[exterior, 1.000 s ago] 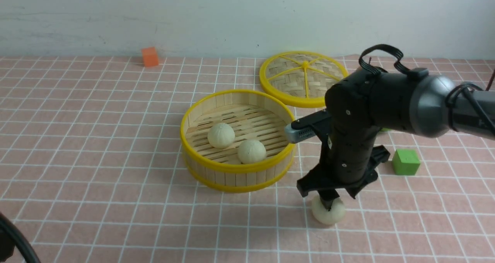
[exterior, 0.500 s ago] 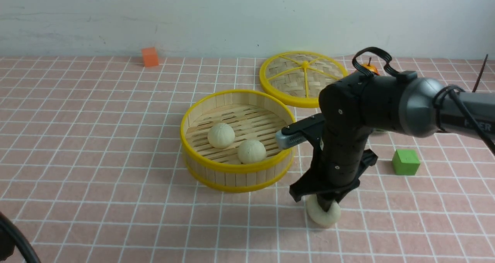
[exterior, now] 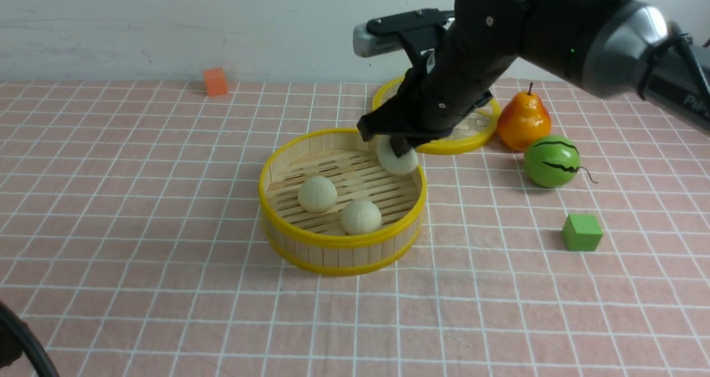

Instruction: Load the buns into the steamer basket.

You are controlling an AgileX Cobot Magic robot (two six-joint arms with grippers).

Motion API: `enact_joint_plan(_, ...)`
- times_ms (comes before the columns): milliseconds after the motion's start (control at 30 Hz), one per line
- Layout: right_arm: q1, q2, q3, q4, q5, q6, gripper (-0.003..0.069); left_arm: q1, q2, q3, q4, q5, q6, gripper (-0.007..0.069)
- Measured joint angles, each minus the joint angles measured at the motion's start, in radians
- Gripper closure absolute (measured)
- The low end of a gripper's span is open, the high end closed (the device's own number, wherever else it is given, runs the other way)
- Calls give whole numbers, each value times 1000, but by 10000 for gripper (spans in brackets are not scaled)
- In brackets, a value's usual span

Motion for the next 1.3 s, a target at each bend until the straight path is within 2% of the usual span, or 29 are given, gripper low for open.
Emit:
enact_joint_plan(233,-1,141,-7,15,-135,0,597,0,0,0,0,-1,0,598)
enact_joint_plan(433,-22,210,-6,26,-195,32,348,0,0,0,1,22,0,596)
enact_joint_plan(500,-31,210,-14,25,-186,51,269,0,0,0,1,35,0,594)
enact_joint_plan(533,-31,210,-16,25,-184,55,260,0,0,0,1,36,0,593)
enact_joint_plan(600,-41,203,-49,25,-125,62,169,0,0,0,1,56,0,589)
enact_joint_plan(733,-46,154,-117,23,10,60,127,0,0,0,1,74,0,589)
enact_joint_plan(833,-46,107,-170,23,99,35,146,0,0,0,1,72,0,589)
enact_joint_plan(900,-46,28,-230,23,215,-25,226,0,0,0,1,60,0,589)
enact_joint_plan(967,-46,-12,-246,23,260,-53,275,0,0,0,1,51,0,589)
enact_joint_plan(1000,-46,-65,-256,23,301,-86,350,0,0,0,1,35,0,587)
enact_joint_plan(1067,-46,-145,-258,23,334,-127,452,0,0,0,1,15,0,587)
enact_joint_plan(1133,-46,-185,-259,18,339,-142,503,0,0,0,1,8,0,587)
enact_joint_plan(1167,-46,-259,-253,2,342,-155,580,0,0,0,1,0,0,587)
enact_joint_plan(1200,-46,-302,-243,-9,344,-160,624,0,0,0,1,-1,0,587)
enact_joint_plan(1300,-46,-431,-182,-31,346,-160,677,0,0,0,1,-2,0,586)
